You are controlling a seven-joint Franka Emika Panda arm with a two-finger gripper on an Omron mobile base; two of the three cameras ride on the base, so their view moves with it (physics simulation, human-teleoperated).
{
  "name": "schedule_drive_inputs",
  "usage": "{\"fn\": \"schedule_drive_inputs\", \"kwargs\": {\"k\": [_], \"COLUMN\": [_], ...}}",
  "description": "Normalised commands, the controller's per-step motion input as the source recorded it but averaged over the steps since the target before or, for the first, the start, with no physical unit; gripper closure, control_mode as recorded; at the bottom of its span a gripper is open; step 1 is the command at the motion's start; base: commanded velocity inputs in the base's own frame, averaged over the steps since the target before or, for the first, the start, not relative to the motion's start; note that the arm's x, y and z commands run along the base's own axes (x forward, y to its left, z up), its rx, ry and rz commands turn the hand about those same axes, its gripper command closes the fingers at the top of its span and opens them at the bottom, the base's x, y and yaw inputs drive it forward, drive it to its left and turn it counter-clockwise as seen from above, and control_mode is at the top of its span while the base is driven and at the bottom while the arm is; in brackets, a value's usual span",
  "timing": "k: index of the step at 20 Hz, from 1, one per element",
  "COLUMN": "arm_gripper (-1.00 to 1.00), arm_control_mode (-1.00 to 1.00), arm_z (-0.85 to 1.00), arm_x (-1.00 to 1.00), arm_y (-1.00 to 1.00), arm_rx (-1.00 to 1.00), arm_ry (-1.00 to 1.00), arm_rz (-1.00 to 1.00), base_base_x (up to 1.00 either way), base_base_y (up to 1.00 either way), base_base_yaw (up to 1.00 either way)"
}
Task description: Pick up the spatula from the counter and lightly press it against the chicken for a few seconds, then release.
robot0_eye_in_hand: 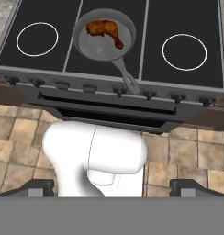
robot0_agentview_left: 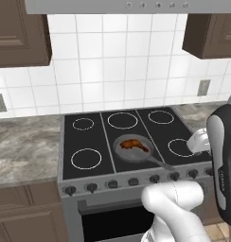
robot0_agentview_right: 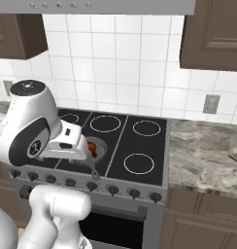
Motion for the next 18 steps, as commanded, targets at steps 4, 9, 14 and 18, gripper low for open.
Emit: {"fn": "schedule_drive_inputs", "kwargs": {"k": [4, 9, 14, 18], "arm_gripper": [-1.00, -1.00, -1.00, -1.00], "arm_control_mode": [1.00, 1.00, 1.00, 1.00], "arm_z": [0.00, 0.00, 0.00, 0.00], "arm_x": [0.00, 0.00, 0.00, 0.00], "arm_y": [0.00, 0.00, 0.00, 0.00], "arm_rx": [0.00, 0.00, 0.00, 0.00], "arm_ry": [0.00, 0.00, 0.00, 0.00], "arm_rz": [0.00, 0.00, 0.00, 0.00], "base_base_x": [-0.20, -0.17, -0.23, -0.20], "base_base_y": [-0.57, -0.54, -0.52, -0.48], "base_base_yaw": [0.07, 0.06, 0.06, 0.04]}}
